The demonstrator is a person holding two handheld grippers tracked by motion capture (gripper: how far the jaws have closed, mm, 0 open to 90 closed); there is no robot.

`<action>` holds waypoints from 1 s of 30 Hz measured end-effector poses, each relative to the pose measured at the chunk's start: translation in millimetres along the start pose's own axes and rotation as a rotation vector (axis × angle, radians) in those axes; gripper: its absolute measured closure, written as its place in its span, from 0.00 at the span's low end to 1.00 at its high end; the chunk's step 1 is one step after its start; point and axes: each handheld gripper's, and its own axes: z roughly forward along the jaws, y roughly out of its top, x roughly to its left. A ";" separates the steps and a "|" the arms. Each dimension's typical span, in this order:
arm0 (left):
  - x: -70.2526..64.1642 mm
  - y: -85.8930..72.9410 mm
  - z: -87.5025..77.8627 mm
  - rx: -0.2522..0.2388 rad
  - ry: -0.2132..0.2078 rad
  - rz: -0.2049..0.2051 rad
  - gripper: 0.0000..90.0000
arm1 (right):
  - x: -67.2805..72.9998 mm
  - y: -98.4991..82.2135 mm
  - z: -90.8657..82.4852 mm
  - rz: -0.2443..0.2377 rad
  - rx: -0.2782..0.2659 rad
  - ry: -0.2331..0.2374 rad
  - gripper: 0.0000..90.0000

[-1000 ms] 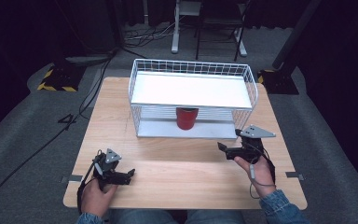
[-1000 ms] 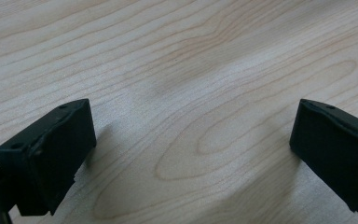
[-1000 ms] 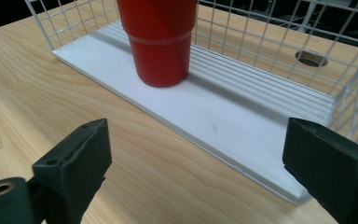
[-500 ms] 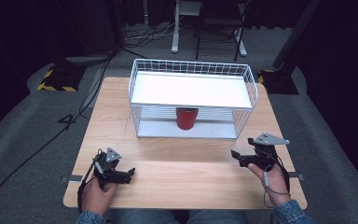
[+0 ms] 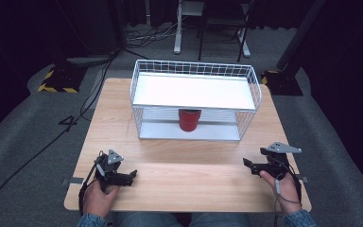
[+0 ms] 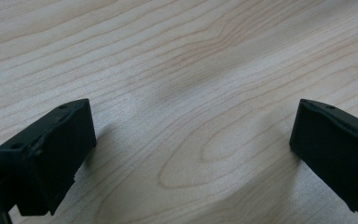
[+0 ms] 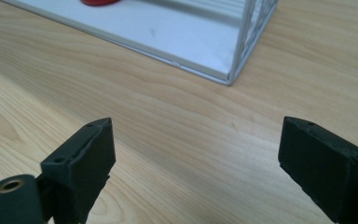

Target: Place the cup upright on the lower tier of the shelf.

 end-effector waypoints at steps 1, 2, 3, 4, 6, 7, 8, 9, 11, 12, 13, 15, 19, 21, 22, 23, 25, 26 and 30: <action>0.0 0.0 0.0 0.000 0.000 0.000 0.01 | -1.4 -2.1 0.7 0.007 0.006 0.001 0.13; 0.0 0.0 0.0 0.000 0.000 0.000 0.01 | -2.7 -4.2 1.8 0.010 0.012 0.001 0.13; 0.0 0.0 0.0 0.000 0.000 0.000 0.01 | -3.5 -6.4 2.7 0.016 0.021 0.001 0.13; 0.0 0.0 -0.1 0.000 0.001 0.001 0.01 | -4.4 -8.6 3.8 0.021 0.028 0.001 0.13; 0.0 0.0 0.0 0.000 0.001 0.001 0.01 | -6.1 -13.3 6.3 0.025 0.046 0.002 0.14; 0.0 0.0 0.0 0.000 0.001 0.001 0.01 | -6.7 -15.5 7.9 0.029 0.054 0.000 0.14; 0.0 0.0 0.0 0.000 0.000 0.000 0.01 | -7.1 -17.7 9.3 0.030 0.062 -0.002 0.14; 0.0 0.0 0.0 0.000 0.000 0.000 0.01 | -7.1 -19.6 10.4 0.031 0.071 -0.002 0.14; 0.0 0.0 0.0 0.000 0.000 0.000 0.01 | -6.8 -22.6 12.6 0.027 0.082 -0.003 0.14; 0.0 0.0 0.0 0.000 0.000 0.000 0.01 | -6.9 -23.9 13.5 0.018 0.089 -0.002 0.14; 0.0 0.0 0.0 0.000 0.000 0.000 0.01 | -6.6 -25.1 14.5 0.015 0.094 -0.004 0.15; 0.0 0.0 0.0 0.000 0.000 0.000 0.01 | -6.5 -27.1 16.3 0.009 0.102 -0.003 0.15; 0.0 0.0 -0.1 0.001 0.000 0.001 0.01 | -6.3 -31.0 20.3 0.011 0.119 -0.002 0.16; 0.1 0.0 0.0 0.000 0.001 0.001 0.01 | -5.6 -32.4 21.0 0.000 0.118 -0.014 0.17; 0.0 0.0 0.0 0.000 0.000 0.000 0.01 | -5.3 -32.7 21.1 -0.012 0.118 -0.018 0.17; 0.0 0.0 0.0 0.000 0.001 0.001 0.01 | -5.1 -32.9 21.3 -0.024 0.119 -0.020 0.17; 0.0 0.0 0.0 0.000 0.000 0.000 0.01 | -4.4 -34.2 22.5 -0.044 0.111 -0.030 0.14; 0.1 0.0 0.0 0.000 0.001 0.001 0.01 | -4.7 -35.4 23.5 -0.044 0.097 -0.026 0.12; 0.0 0.0 0.0 0.000 0.000 0.000 0.01 | -5.9 -37.6 24.5 -0.042 0.082 -0.029 0.10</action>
